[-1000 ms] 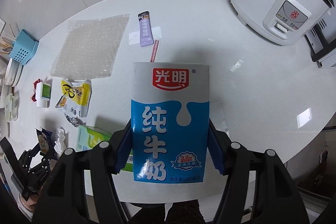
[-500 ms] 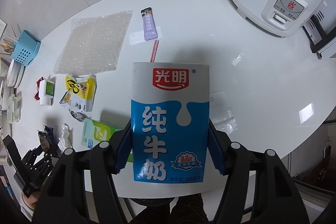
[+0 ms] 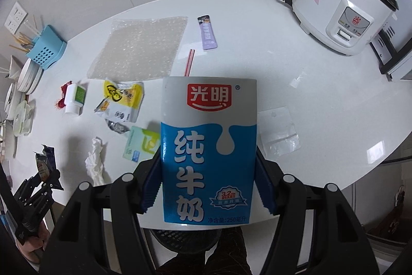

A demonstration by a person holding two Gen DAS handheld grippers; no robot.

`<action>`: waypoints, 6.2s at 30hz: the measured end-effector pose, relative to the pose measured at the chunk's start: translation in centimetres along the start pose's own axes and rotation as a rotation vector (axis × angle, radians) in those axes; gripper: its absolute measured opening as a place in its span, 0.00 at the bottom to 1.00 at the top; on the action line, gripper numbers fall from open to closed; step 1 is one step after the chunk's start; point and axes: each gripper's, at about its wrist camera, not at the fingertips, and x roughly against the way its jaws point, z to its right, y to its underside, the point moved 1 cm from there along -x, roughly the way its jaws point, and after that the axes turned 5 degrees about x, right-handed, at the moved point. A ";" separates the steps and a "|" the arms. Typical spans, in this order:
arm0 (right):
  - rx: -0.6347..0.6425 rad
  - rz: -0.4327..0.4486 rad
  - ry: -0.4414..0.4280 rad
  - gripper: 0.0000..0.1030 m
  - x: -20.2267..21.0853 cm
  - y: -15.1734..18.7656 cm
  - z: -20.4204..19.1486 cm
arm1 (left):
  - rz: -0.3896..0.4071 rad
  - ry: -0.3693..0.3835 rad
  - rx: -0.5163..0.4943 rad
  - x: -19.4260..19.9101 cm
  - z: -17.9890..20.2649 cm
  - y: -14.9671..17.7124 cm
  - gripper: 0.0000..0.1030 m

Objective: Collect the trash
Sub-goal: 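Lift both held items and carry them over the green wastebasket, then open the left gripper to drop the cookie packet while the right drops the milk carton, then move both tools back over the counter toward the tissue and green box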

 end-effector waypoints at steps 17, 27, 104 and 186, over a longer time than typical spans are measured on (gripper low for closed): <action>0.052 0.101 -0.027 0.58 5.2 11.1 -7.5 | 0.080 0.075 -0.035 7.5 -0.6 6.0 0.51; 0.166 0.107 -0.109 0.58 4.3 18.6 -8.8 | 0.051 0.068 0.052 8.1 0.2 13.1 0.51; 0.195 -0.044 -0.079 0.59 -9.6 32.5 -9.0 | -0.049 0.106 0.038 -2.7 1.2 22.7 0.94; 0.559 0.123 -0.046 0.93 -4.0 2.6 -5.5 | -0.068 0.114 -0.058 -3.9 7.0 -0.5 0.94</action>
